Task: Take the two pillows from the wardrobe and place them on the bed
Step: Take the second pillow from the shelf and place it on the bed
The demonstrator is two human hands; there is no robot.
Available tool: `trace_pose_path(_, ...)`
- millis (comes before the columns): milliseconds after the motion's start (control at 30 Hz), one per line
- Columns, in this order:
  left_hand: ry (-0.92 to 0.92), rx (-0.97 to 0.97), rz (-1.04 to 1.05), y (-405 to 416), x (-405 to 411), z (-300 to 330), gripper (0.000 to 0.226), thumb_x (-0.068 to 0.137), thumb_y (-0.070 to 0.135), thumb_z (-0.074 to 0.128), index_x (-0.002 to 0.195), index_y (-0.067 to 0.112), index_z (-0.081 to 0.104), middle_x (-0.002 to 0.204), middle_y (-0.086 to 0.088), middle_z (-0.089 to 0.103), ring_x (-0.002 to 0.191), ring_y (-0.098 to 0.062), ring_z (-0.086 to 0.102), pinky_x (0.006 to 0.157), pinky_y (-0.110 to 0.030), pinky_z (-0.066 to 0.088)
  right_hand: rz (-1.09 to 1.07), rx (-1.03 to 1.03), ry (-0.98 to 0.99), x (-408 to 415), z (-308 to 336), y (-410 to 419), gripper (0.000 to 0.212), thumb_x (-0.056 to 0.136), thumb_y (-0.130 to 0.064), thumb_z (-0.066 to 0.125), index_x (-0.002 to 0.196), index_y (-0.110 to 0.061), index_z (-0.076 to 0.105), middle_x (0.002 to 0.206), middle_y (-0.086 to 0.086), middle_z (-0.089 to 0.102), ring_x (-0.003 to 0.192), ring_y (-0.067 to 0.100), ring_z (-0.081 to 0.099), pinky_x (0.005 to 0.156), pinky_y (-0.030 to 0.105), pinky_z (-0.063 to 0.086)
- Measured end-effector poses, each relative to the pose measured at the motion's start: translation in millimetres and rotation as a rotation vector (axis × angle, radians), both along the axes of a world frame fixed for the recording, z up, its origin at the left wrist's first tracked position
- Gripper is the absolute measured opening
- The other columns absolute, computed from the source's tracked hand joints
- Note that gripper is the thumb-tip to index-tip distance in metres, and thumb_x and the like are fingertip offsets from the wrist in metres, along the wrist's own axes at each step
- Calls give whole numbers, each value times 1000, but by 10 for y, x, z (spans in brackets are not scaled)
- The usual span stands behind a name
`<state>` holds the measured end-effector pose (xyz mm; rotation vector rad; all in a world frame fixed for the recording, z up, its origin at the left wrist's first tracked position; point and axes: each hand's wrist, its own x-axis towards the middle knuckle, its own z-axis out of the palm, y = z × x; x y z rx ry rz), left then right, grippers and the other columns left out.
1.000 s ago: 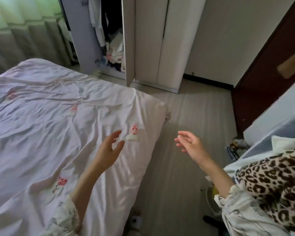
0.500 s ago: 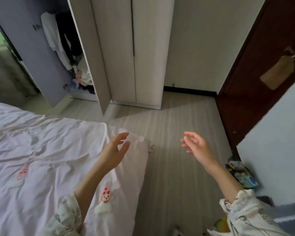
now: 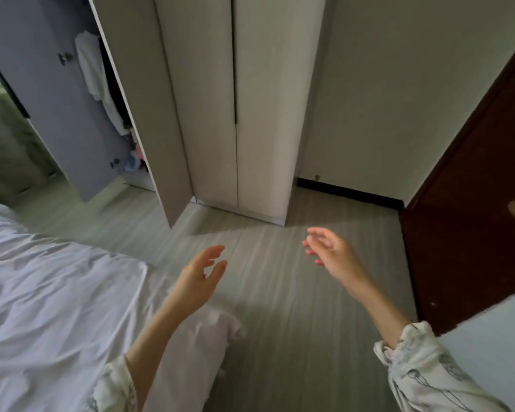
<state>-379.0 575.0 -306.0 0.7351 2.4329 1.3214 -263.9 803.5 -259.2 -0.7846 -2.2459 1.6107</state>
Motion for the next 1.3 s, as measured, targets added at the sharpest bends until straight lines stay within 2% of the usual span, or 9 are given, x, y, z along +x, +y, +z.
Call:
trace_pose_path(100, 35, 9, 95, 242, -513, -25, 35, 92, 22, 53, 126, 18, 51, 124, -1, 56, 110, -18, 55, 95, -34, 44, 63, -6, 9, -597, -67, 310, 25, 94, -12, 50, 118, -5, 55, 111, 20, 65, 87, 20, 60, 71, 19, 43)
trace_pose_path(267, 63, 11, 194, 604, -1483, -189, 33, 92, 18, 53, 124, 14, 52, 122, -5, 58, 108, -21, 57, 89, -33, 45, 185, -10, -10, -1770, -246, 691, 27, 94, -11, 49, 119, -2, 54, 110, 22, 65, 80, 18, 58, 60, 7, 42)
trace_pose_path(400, 61, 37, 276, 804, -2358, -212, 32, 92, 17, 53, 123, 12, 53, 120, -6, 60, 105, -20, 58, 85, -30, 43, 269, 8, -10, -2895, -181, 971, 26, 95, -17, 50, 118, -8, 56, 106, 14, 66, 83, 18, 60, 67, 16, 44)
trace_pose_path(567, 66, 23, 388, 902, -3370, -23, 34, 92, 20, 53, 125, 11, 53, 113, -5, 61, 101, -17, 57, 86, -30, 43, 388, 11, 5, -4109, -28, 1130, 16, 93, -23, 52, 108, -22, 56, 97, 2, 67, 76, 4, 62, 67, 17, 43)
trace_pose_path(667, 55, -1, 400, 931, -3813, 41, 34, 92, 20, 52, 125, 12, 52, 114, -4, 60, 102, -16, 56, 88, -30, 44, 450, 2, -16, -4710, -30, 1141, 18, 93, -22, 52, 110, -21, 56, 99, 3, 66, 76, 4, 61, 67, 17, 43)
trace_pose_path(900, 7, -27, 588, 655, -4763, 21, 34, 92, 22, 53, 125, 14, 52, 117, -7, 61, 102, -16, 57, 90, -29, 44, 629, -14, -27, -6134, -131, 843, 26, 94, -15, 51, 118, -9, 56, 101, 11, 66, 81, 15, 59, 62, 8, 44)
trace_pose_path(1100, 26, -4, 823, 298, -5600, 131, 32, 91, 18, 55, 123, 12, 54, 113, -8, 62, 101, -19, 59, 90, -31, 45, 869, 5, -11, -7532, -50, 320, 27, 95, -12, 49, 121, -5, 54, 110, 17, 65, 79, 14, 58, 60, 5, 42)
trace_pose_path(1300, 1, 44, 1034, -159, -6166, 322, 32, 91, 15, 53, 122, 9, 54, 113, -11, 62, 106, -25, 59, 95, -44, 47, 1060, 8, -26, -8558, 39, -341, 26, 94, -12, 50, 119, -5, 54, 111, 22, 65, 85, 20, 58, 63, 14, 43)
